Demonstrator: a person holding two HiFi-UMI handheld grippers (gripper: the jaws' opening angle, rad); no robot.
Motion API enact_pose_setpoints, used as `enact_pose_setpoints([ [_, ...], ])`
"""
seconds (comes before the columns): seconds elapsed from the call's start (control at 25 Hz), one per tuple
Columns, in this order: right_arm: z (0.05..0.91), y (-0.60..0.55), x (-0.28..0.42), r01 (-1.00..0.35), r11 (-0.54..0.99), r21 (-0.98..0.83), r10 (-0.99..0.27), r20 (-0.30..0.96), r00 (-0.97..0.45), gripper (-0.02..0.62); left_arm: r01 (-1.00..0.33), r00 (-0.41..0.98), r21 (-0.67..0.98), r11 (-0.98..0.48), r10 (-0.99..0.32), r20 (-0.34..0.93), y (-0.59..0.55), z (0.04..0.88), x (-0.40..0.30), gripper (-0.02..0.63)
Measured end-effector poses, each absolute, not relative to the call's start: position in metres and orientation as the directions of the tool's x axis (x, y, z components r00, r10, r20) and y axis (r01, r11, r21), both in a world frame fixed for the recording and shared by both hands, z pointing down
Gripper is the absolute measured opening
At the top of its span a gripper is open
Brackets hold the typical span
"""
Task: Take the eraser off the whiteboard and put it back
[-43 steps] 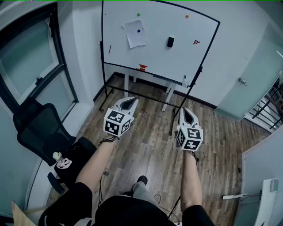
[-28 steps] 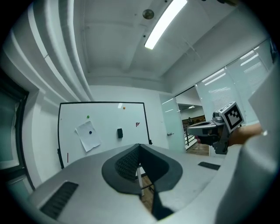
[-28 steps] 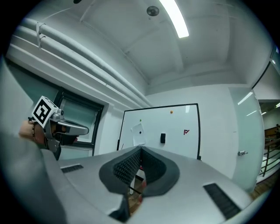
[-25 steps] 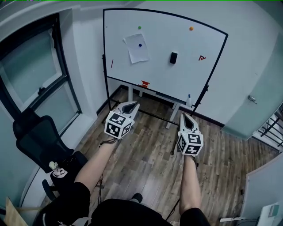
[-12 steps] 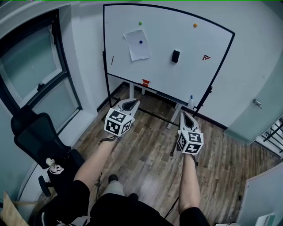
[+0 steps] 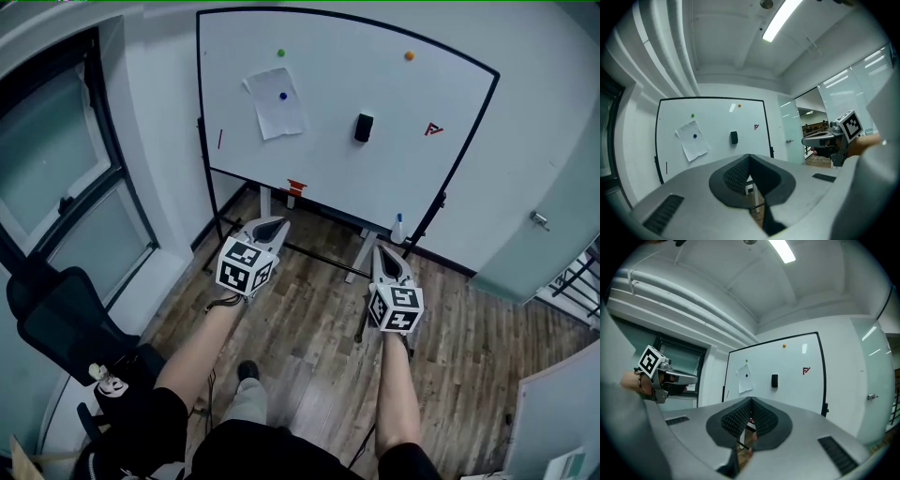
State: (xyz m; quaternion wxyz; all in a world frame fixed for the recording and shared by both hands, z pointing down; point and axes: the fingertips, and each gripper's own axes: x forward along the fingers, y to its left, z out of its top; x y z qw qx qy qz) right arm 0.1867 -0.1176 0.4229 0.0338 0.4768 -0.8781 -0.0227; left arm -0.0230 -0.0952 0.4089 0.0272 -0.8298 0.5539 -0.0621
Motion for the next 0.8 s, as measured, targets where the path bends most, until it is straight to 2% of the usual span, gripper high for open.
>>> enact_pose_setpoints([
  [0.4,0.404,-0.223,0.129,-0.862,0.499,0.091,-0.866,0.03,-0.499,0.023,-0.901,0.42,-0.093,-0.424,-0.905,0.062,-0.21,0.4,-0.084,0.017],
  [0.8,0.399,-0.298,0.035,-0.854,0.512,0.093,-0.859,0.055,-0.509,0.023,-0.891,0.449,-0.053,-0.451,-0.892,0.053,-0.282,0.391,-0.179,0.017],
])
